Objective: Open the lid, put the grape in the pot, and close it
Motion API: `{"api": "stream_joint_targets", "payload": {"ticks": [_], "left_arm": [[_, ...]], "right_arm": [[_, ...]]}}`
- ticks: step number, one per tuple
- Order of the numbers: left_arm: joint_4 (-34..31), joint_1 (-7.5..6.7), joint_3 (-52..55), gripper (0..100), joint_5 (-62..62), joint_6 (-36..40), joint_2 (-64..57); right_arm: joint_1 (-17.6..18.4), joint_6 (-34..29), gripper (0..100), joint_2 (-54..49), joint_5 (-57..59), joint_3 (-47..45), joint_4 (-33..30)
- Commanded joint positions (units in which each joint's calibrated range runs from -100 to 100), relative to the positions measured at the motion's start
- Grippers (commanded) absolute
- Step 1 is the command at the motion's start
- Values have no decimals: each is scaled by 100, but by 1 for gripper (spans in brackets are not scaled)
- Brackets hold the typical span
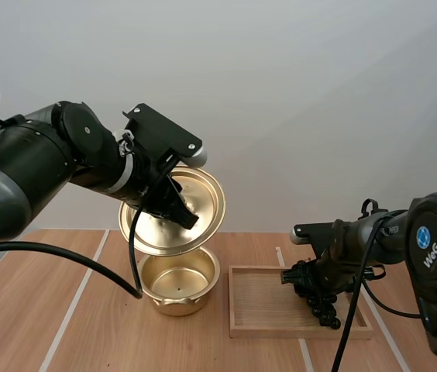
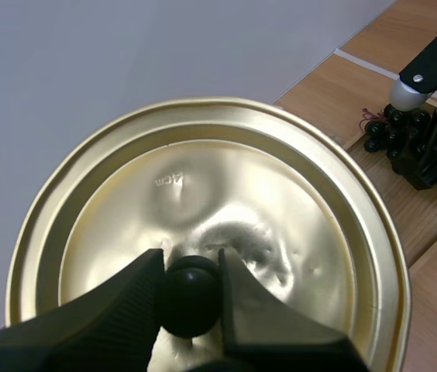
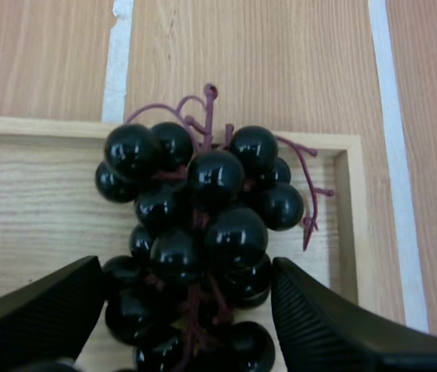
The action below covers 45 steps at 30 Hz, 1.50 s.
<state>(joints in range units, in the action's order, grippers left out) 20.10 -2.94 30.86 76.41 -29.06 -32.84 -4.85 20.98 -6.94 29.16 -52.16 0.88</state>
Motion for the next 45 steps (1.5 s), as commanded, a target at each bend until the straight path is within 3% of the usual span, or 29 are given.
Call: {"api": "stream_joint_targets", "payload": {"ticks": [1,15,17,18,19,25,30,36,45], "left_arm": [[33,-14,-30,0,80,51,-56],[33,-14,-30,0,168,59,-56],[33,-14,-30,0,168,59,-56],[33,-14,-30,0,168,59,-56],[33,-14,-30,0,210,59,-56],[33,-14,-30,0,366,59,-56],[33,-14,-30,0,366,59,-56],[33,-14,-30,0,364,59,-203],[33,-14,-478,0,364,195,-855]], "right_arm": [[-21,46,100,23,-188,36,-45],[-21,423,99,23,-741,36,-201],[-21,395,62,23,-670,23,-155],[-21,395,59,23,-681,23,-155],[-21,395,40,23,-624,23,-88],[-21,395,1,23,-584,23,-48],[-21,395,0,23,-410,23,255],[-21,395,0,-185,-344,36,186],[21,435,0,-1330,-344,36,246]]}}
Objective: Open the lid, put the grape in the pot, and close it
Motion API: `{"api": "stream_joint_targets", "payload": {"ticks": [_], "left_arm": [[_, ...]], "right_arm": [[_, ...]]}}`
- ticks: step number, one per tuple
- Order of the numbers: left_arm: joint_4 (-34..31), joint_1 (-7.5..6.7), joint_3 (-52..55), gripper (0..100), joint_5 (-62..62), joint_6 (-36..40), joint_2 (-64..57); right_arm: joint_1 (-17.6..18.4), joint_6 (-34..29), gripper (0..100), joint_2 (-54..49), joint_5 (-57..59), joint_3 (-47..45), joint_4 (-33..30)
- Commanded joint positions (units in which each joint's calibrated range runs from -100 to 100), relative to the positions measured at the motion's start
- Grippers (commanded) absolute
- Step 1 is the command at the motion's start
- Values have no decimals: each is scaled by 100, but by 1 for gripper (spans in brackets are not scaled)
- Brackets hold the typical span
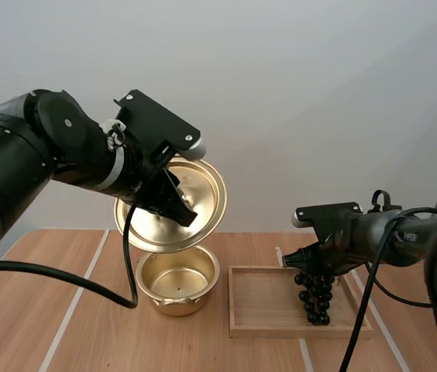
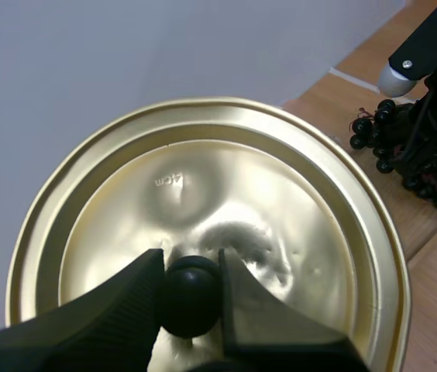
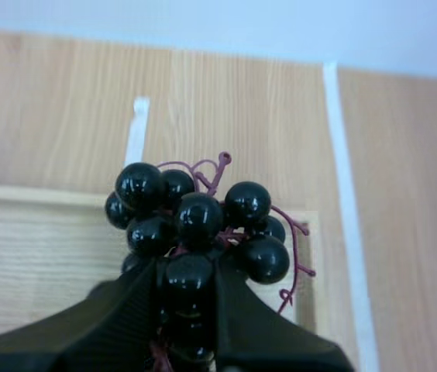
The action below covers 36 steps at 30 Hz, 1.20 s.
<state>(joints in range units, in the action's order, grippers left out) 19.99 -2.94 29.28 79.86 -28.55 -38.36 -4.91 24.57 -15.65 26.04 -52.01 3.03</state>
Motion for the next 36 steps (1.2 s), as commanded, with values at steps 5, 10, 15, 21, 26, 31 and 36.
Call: {"api": "stream_joint_targets", "payload": {"ticks": [5,10,15,21,26,31,36], "left_arm": [[44,-14,-888,0,19,208,-729],[31,-14,-1406,0,19,235,-1235],[-129,-14,-1699,0,24,419,-1662],[-582,-14,-2069,0,24,711,-1942],[-1043,-14,-2421,0,5,1016,-2074],[-1243,-14,-2530,0,-48,1039,-2088],[-1249,-14,-2530,0,-48,1200,-2088]], "right_arm": [[411,405,0,-1143,-32,20,16],[1062,597,0,-1588,-32,20,16],[1706,591,0,-1587,-112,20,16],[2241,581,0,-1472,-111,442,16],[2456,570,0,-1070,-44,1074,27],[2633,570,0,-464,-44,1423,66],[2681,570,0,308,-97,1580,64]]}}
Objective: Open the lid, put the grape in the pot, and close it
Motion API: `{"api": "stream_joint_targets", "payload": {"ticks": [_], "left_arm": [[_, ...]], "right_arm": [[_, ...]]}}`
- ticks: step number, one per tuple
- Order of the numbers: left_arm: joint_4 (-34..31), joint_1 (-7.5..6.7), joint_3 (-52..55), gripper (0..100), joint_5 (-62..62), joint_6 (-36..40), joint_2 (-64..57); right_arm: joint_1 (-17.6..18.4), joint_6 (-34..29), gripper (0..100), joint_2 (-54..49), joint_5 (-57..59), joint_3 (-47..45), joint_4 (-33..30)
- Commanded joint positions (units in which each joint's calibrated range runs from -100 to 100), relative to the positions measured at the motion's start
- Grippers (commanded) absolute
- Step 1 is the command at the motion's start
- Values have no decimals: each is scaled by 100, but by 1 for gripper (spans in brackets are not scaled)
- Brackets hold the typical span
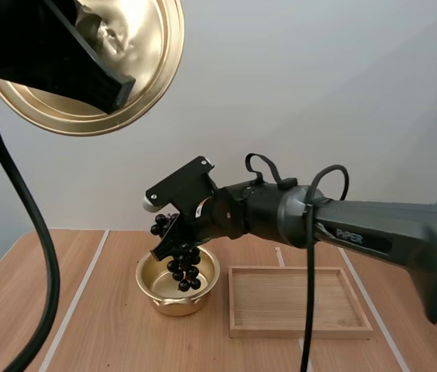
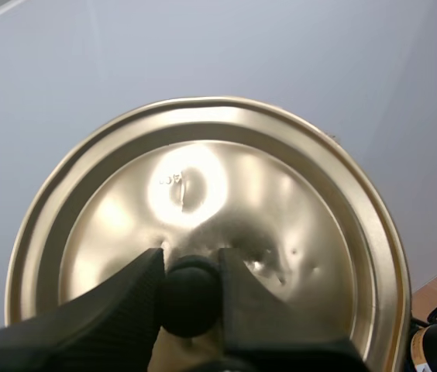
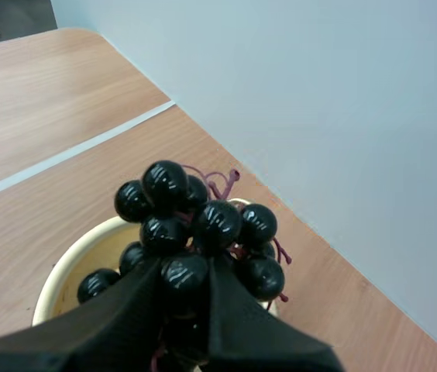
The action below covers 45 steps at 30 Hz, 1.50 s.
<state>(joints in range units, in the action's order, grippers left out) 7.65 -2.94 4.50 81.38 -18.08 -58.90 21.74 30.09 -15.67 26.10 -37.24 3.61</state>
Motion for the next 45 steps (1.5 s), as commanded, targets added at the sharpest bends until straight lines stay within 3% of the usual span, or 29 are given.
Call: {"api": "stream_joint_targets", "payload": {"ticks": [1,4,5,9,10,17,23,30,31,32,34,35,45], "left_arm": [[-25,-14,-52,0,-200,151,-34],[-105,-14,-52,0,-200,164,-34],[-132,-14,-52,0,-200,177,-34],[-194,-14,-52,0,-200,191,-34],[-194,-14,-52,0,-200,191,-34],[-194,-14,-52,0,-200,191,-34],[-194,-14,-52,0,-200,191,-34],[-205,-14,-52,0,-200,190,-34],[-205,-14,-52,0,-200,190,-34],[-204,-14,-52,0,-184,190,-34],[-204,-14,-52,0,-101,190,-34],[-204,-14,-52,0,-45,190,-34],[-218,-14,-52,0,71,190,-34]], "right_arm": [[16,18,0,356,-102,104,-14],[16,18,0,687,-102,104,-147],[16,18,10,719,-102,104,-192],[9,-29,91,790,-102,104,-149],[9,-29,100,790,-86,104,-135],[9,-103,100,778,240,104,-135],[9,-248,100,712,-275,135,-135],[9,-291,100,893,-236,642,53],[9,-291,84,904,-236,674,124],[9,-291,61,918,-236,691,157],[9,-291,7,946,-297,700,212],[9,-291,0,962,-369,700,220],[9,-305,0,1663,-527,700,345]]}}
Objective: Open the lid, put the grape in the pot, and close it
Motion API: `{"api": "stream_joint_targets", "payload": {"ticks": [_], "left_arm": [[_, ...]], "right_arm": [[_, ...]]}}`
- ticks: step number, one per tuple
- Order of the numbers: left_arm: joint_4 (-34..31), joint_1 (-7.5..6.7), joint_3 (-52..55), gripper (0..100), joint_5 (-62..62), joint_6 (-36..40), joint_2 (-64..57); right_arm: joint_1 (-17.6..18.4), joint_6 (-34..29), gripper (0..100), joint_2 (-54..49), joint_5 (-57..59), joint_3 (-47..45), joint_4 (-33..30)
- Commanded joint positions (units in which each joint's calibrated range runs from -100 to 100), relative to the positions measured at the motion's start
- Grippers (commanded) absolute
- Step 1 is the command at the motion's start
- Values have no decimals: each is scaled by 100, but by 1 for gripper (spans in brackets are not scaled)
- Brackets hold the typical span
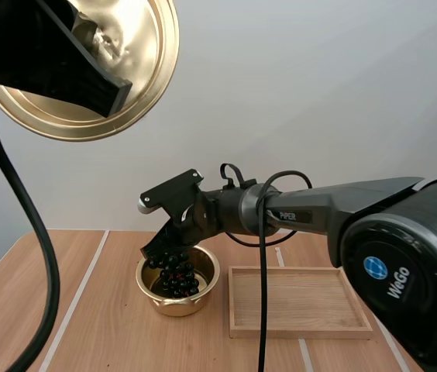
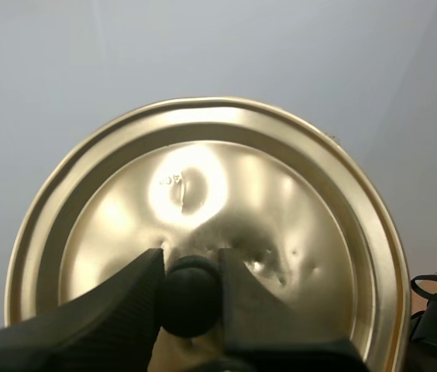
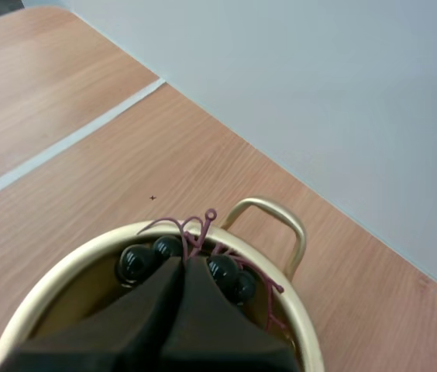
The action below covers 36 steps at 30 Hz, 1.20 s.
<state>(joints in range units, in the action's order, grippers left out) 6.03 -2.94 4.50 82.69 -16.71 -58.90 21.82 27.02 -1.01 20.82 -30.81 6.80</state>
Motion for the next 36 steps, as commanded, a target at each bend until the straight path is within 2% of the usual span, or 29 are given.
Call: {"api": "stream_joint_targets", "payload": {"ticks": [1,10,13,24,25,26,27,31,36], "left_arm": [[-56,-14,-52,0,-61,53,-34],[-56,-14,-52,0,24,53,-34],[-56,-14,-52,0,24,53,-34],[-78,-14,-52,0,25,53,-34],[-78,-14,-52,0,25,53,-34],[-78,-14,-52,0,25,53,-34],[-78,-14,-52,0,25,53,-34],[-78,-14,-52,0,25,53,-34],[-78,-14,-52,0,25,53,-34]], "right_arm": [[1,2,0,266,106,56,26],[1,12,0,555,1391,56,147],[1,19,0,524,1552,56,15],[1,19,0,-702,1509,56,135],[1,19,6,-719,1488,56,157],[1,19,22,-719,1488,56,157],[1,19,31,-706,1488,56,157],[1,19,100,-576,1274,56,157],[16,19,100,-373,914,56,157]]}}
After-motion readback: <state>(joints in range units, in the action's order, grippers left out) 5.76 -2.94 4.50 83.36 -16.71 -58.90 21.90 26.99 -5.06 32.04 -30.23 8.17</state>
